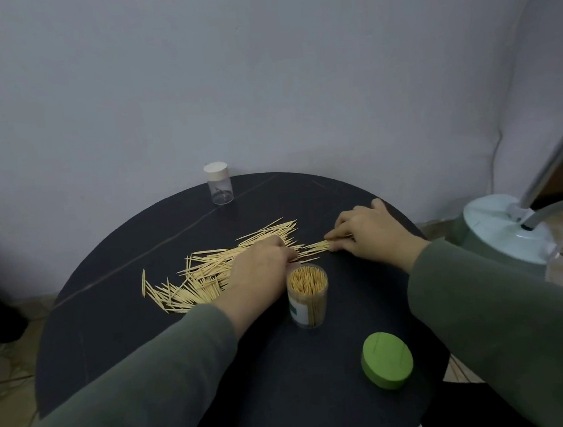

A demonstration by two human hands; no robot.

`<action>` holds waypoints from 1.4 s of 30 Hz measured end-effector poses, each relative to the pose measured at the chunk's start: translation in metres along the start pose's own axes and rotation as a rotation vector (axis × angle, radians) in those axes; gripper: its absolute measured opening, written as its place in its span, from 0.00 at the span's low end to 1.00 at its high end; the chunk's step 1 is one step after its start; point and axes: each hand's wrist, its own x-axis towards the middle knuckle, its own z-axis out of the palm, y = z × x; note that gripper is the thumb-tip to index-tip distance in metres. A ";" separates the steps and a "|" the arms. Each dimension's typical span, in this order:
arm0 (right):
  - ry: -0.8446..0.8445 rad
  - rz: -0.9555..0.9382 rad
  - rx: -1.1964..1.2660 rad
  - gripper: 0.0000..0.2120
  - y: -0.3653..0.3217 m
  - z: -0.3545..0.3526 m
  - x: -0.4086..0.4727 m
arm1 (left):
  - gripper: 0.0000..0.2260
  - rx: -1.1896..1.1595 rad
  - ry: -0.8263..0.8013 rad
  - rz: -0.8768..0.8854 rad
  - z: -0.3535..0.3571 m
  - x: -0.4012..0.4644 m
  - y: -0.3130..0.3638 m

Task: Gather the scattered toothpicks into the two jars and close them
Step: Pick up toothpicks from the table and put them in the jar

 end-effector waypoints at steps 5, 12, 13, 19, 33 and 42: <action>0.067 0.033 0.044 0.14 -0.010 0.003 0.000 | 0.13 -0.004 0.024 -0.024 -0.002 0.000 0.002; 0.101 -0.041 -0.027 0.13 -0.015 0.003 -0.004 | 0.12 -0.004 0.037 -0.030 -0.005 -0.002 0.003; 0.100 -0.056 -0.033 0.13 -0.016 0.003 -0.004 | 0.13 0.010 0.032 -0.025 -0.005 -0.001 0.003; 0.113 -0.075 -0.063 0.15 -0.023 0.003 -0.005 | 0.13 0.110 -0.022 0.023 -0.009 0.002 0.005; 0.114 -0.013 0.012 0.15 -0.025 -0.003 -0.013 | 0.15 0.153 -0.023 0.030 0.001 0.002 0.006; 0.112 -0.008 0.081 0.15 -0.026 0.000 -0.021 | 0.14 0.176 0.035 0.044 0.002 0.003 0.000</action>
